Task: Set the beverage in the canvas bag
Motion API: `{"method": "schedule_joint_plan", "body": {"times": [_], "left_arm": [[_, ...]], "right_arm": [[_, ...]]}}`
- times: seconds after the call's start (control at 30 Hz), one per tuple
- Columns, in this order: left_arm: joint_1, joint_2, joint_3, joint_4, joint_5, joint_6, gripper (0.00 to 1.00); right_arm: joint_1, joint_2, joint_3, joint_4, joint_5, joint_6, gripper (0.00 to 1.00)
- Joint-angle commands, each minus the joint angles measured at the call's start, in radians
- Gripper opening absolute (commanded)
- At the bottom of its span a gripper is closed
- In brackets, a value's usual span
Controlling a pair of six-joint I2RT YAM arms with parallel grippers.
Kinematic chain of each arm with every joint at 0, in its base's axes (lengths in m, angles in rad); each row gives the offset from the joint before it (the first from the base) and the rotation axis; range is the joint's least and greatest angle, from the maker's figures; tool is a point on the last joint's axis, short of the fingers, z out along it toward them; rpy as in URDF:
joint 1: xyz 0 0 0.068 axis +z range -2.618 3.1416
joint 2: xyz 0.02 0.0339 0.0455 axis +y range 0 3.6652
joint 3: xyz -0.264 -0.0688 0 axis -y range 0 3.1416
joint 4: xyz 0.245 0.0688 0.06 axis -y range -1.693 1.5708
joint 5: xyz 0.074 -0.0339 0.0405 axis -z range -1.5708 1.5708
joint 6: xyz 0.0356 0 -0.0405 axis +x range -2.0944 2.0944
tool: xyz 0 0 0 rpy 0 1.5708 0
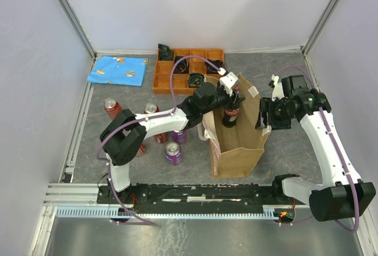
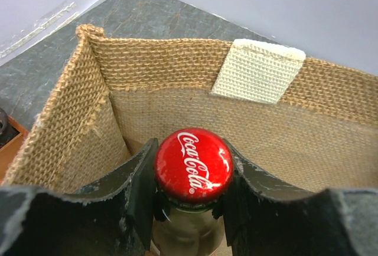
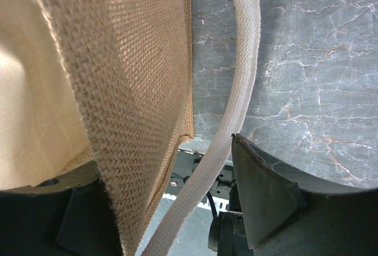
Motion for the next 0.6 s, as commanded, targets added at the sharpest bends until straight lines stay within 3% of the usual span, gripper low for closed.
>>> {"method": "schedule_joint_plan", "body": {"times": [0.0, 0.57], "left_arm": [[-0.006, -0.023, 0.064, 0.242, -0.044, 0.08, 0.03], [-0.004, 0.035, 0.081, 0.301, -0.125, 0.063, 0.03]], "right_arm": [[0.004, -0.028, -0.009, -0.009, -0.019, 0.004, 0.69], [0.003, -0.042, -0.03, -0.014, -0.03, 0.002, 0.68]]}}
